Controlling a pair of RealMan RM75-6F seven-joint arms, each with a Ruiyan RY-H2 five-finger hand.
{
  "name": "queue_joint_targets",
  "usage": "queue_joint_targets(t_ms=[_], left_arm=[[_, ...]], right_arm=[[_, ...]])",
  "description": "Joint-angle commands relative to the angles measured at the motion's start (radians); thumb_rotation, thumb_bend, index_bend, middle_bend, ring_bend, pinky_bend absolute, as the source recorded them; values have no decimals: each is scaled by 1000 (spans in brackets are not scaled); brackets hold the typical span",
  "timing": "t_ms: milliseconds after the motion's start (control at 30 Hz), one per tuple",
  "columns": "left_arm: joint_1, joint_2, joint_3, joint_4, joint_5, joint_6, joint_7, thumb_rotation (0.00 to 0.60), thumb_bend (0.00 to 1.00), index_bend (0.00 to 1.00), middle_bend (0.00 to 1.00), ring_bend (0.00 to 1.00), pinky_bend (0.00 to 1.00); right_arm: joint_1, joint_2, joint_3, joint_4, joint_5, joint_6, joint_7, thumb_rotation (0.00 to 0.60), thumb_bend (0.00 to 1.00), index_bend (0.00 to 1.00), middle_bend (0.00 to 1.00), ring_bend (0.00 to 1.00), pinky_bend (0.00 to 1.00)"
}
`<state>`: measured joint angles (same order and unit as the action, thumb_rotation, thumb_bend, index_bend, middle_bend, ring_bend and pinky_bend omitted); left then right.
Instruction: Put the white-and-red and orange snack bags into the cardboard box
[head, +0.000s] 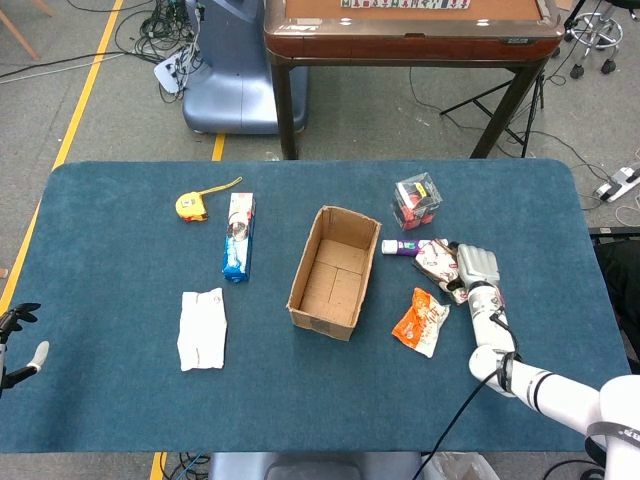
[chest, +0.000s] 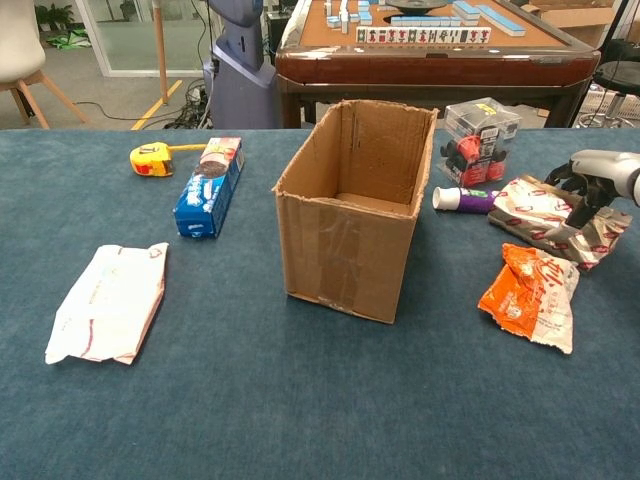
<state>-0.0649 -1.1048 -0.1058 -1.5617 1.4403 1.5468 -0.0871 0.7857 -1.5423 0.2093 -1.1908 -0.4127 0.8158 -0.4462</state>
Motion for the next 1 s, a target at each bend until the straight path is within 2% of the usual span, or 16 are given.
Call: queue_joint_targets(t_ms=[33,200,333,500,700,1000], left_arm=[[1,1,0,-1,0,1,0,600,300,271,405,418,568],[1,1,1,0,0,-2,0,600,299,271,405,418,567],[0,0,0,3,-2,-5,-2,600,300,271,405,418,568],[-3,-3,3,5,2,-9,2,600,299,271,405,419,567],[-6,-6,6,5,7,-14,9,600,299,271,405,419,567],[-7,-6,6,5,4,-18,6,600,299,271,405,418,567]], right_arm=[[-4,-13,5,10,-22,20,9,600,310,418,473,419,524],[-19,-2,17,-16,-58,39,34,600,332,471,514,467,546],[-36,39,35,-85,-91,62,63,600,332,473,516,469,548],[-58,118,70,-234,-131,110,98,600,332,473,515,469,548],[-65,214,115,-423,-128,164,102,600,331,473,516,469,549],[-41,322,150,-610,-136,201,74,600,331,473,515,469,549]])
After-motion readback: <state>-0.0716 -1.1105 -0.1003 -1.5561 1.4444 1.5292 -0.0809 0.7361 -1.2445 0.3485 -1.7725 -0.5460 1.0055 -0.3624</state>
